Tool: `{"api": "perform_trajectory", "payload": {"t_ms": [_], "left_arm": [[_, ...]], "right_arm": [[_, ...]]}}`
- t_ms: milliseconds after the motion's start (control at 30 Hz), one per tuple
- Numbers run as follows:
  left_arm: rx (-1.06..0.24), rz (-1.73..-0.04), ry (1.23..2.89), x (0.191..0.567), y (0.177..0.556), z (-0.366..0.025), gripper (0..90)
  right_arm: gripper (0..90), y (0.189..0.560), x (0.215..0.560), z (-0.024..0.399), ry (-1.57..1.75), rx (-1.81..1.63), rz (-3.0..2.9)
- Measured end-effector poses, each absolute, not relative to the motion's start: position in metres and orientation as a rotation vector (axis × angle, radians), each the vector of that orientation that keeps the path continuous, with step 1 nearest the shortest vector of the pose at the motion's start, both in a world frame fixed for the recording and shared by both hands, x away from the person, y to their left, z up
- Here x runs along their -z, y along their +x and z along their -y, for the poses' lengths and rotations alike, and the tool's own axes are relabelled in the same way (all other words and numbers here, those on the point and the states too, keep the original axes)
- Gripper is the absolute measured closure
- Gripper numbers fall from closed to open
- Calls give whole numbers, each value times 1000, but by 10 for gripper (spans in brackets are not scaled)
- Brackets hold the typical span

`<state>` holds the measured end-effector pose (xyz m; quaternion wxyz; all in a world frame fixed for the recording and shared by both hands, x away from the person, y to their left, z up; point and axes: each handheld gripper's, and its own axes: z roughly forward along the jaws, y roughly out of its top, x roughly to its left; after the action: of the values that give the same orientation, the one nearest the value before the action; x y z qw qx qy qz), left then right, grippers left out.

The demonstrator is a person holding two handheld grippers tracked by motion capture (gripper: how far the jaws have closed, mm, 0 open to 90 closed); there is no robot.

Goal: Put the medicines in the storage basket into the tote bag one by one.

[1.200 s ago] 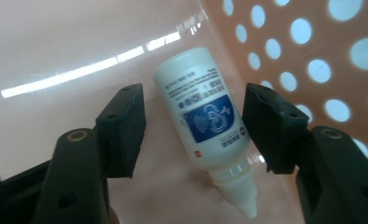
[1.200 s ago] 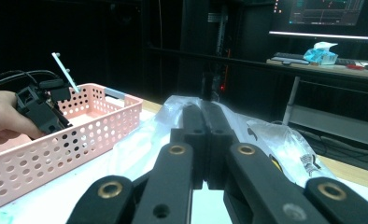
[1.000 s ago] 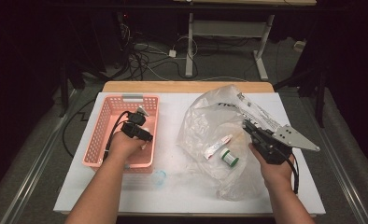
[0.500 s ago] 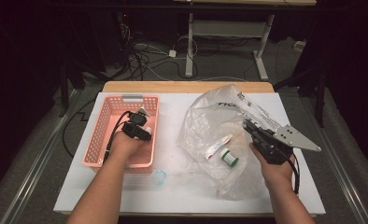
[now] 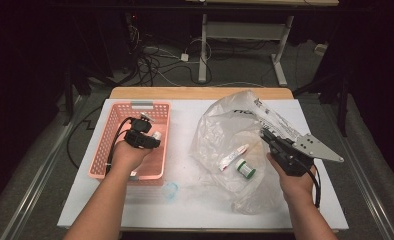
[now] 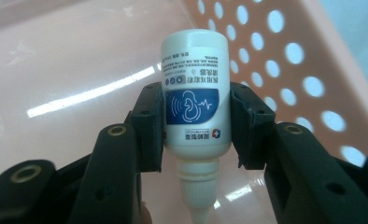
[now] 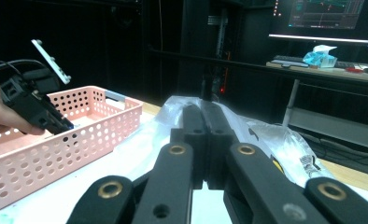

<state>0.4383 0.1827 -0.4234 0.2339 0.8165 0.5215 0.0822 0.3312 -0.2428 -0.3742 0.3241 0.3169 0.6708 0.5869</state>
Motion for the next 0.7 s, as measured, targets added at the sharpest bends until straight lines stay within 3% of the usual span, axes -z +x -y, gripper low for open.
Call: {"api": "perform_trajectory", "payload": {"t_ms": [700], "left_arm": [[-375, -1288, 2094, 402, 390, -193, 578]], "right_arm": [[900, 332, 376, 242, 844, -1541, -1768]]}}
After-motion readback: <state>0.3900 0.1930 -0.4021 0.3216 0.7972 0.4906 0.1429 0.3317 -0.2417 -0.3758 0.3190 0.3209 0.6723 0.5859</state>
